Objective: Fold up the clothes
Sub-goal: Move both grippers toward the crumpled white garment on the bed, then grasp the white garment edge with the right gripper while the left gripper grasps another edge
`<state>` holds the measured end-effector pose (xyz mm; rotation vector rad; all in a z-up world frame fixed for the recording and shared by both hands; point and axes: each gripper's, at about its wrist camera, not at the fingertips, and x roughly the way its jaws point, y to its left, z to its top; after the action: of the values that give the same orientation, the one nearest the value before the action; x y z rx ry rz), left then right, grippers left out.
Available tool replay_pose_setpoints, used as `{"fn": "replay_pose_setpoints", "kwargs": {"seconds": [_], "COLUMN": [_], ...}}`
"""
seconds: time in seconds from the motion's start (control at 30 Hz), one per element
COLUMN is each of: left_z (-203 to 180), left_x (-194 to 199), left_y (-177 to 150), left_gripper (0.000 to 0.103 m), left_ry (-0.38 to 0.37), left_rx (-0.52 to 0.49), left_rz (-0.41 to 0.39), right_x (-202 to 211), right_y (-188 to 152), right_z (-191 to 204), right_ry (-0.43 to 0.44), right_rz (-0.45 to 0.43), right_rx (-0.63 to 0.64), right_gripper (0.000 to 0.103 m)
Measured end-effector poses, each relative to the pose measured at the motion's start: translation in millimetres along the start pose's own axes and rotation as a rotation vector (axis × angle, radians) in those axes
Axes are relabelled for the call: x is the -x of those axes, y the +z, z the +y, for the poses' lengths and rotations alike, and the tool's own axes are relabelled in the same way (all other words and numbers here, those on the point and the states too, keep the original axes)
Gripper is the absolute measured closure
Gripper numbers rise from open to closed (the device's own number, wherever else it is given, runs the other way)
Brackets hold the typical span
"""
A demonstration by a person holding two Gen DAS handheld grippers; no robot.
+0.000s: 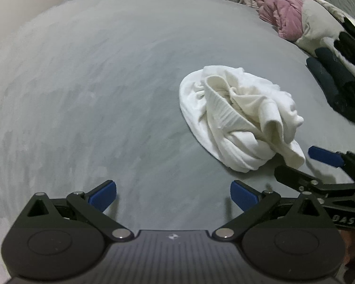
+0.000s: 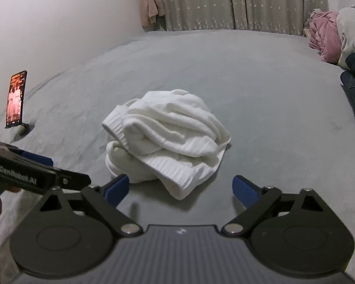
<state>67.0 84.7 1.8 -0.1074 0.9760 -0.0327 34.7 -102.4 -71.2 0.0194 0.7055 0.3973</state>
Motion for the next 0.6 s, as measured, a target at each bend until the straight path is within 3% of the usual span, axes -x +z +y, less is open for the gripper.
{"fn": "replay_pose_setpoints", "kwargs": {"seconds": [0.27,0.6], "left_z": [3.0,-3.5], "left_x": [1.6,2.3], "left_y": [0.3,-0.6], "left_gripper": [0.001,0.001], "left_ry": [-0.011,-0.015], "left_rx": [0.027,-0.003], "left_rz": [-0.002,-0.012], "right_x": [-6.0,-7.5], "right_y": [-3.9,-5.7], "right_z": [-4.5,-4.6], "right_ry": [-0.016,-0.012], "right_rz": [0.009,-0.001], "right_rx": [0.001,-0.001], "right_gripper": [0.032,0.045]}}
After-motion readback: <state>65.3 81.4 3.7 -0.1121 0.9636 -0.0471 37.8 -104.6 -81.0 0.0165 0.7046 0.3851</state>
